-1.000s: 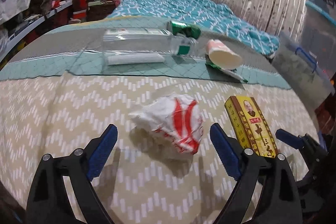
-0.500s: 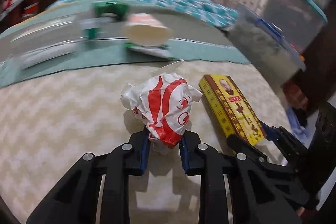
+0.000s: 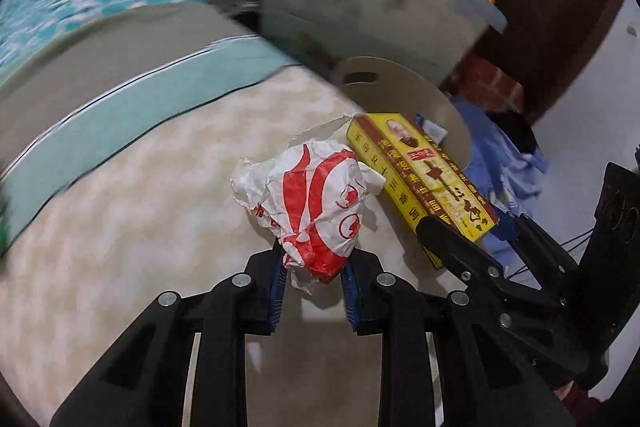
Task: Collect trash
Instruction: 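Drop the wrapper and yellow box into the beige bin, then return to the bed and grasp the green can with the right tool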
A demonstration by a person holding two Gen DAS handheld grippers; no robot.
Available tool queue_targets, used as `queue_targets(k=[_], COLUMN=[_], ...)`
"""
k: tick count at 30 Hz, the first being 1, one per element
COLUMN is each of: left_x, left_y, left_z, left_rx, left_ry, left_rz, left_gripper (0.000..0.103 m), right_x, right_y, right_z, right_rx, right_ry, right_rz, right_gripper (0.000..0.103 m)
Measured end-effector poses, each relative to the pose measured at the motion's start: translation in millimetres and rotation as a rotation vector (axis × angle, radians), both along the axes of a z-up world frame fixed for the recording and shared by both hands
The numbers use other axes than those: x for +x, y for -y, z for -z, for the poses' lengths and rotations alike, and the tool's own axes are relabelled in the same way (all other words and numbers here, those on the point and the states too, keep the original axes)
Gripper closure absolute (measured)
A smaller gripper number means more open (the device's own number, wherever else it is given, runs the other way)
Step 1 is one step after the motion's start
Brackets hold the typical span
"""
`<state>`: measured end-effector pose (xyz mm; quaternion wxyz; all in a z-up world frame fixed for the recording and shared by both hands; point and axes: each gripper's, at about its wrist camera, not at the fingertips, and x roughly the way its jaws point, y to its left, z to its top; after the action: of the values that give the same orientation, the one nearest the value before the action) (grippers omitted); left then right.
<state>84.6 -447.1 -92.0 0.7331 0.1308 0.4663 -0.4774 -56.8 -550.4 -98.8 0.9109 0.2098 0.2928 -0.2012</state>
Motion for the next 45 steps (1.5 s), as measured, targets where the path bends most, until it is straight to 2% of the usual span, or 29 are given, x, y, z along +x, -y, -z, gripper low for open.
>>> queue_targets(k=[4, 7, 9, 11, 13, 18, 21, 23, 27, 29, 35, 39, 41, 43, 45], left_x=[2.3, 4.0, 3.3, 5.7, 8.6, 16.2, 17.7, 18.8, 24.7, 33.3, 73.7, 108.4, 118.8, 126.2, 131.2], left_y=[56.9, 93.0, 108.3, 123.9, 130.2, 115.2, 88.5, 57.8, -17.0, -54.9, -199.3, -287.3, -318.9, -348.6, -372.8], left_z=[3.6, 6.9, 6.8, 9.3, 10.1, 15.2, 12.1, 10.0, 9.5, 9.4, -4.2, -11.3, -17.5, -21.6, -23.9], left_rx=[-0.001, 0.005, 0.007, 0.029, 0.033, 0.03, 0.018, 0.017, 0.056, 0.073, 0.107, 0.134, 0.086, -0.046, -0.151], left_ry=[-0.029, -0.01, 0.014, 0.045, 0.064, 0.019, 0.026, 0.053, 0.141, 0.152, 0.274, 0.324, 0.316, 0.229, 0.172], left_rz=[0.057, 0.08, 0.089, 0.076, 0.052, 0.03, 0.014, -0.009, -0.088, -0.132, -0.4, -0.615, -0.691, -0.75, -0.807], left_gripper=[0.08, 0.079, 0.071, 0.038, 0.023, 0.023, 0.023, 0.023, 0.023, 0.023, 0.023, 0.023, 0.023, 0.023, 0.023], right_x=[-6.4, -2.4, -1.0, -8.8, -17.0, -17.1, -18.9, -18.3, -1.8, 8.9, 66.2, 136.1, 179.7, 229.4, 276.7], right_y=[44.3, 67.2, 81.7, 89.4, 90.7, 81.5, 76.8, 71.2, 50.8, 37.4, -7.4, -61.2, -101.4, -152.0, -204.1], right_z=[2.0, 7.7, 13.1, 16.5, 15.7, 10.9, 6.5, 4.1, -2.2, -8.4, -29.9, -45.8, -58.8, -73.2, -84.4], right_rx=[0.013, 0.021, 0.092, 0.135, 0.132, 0.073, 0.025, 0.04, 0.061, 0.068, 0.106, 0.139, 0.06, -0.073, -0.253], right_ry=[0.007, -0.008, -0.014, 0.009, 0.036, 0.033, 0.032, 0.054, 0.067, 0.075, 0.063, 0.014, -0.025, -0.066, -0.107], right_rz=[0.069, 0.102, 0.109, 0.14, 0.171, 0.202, 0.229, 0.217, 0.132, 0.077, -0.143, -0.349, -0.453, -0.558, -0.653], right_gripper=[0.037, 0.037, 0.035, 0.03, 0.022, 0.022, 0.022, 0.022, 0.022, 0.022, 0.022, 0.022, 0.022, 0.022, 0.022])
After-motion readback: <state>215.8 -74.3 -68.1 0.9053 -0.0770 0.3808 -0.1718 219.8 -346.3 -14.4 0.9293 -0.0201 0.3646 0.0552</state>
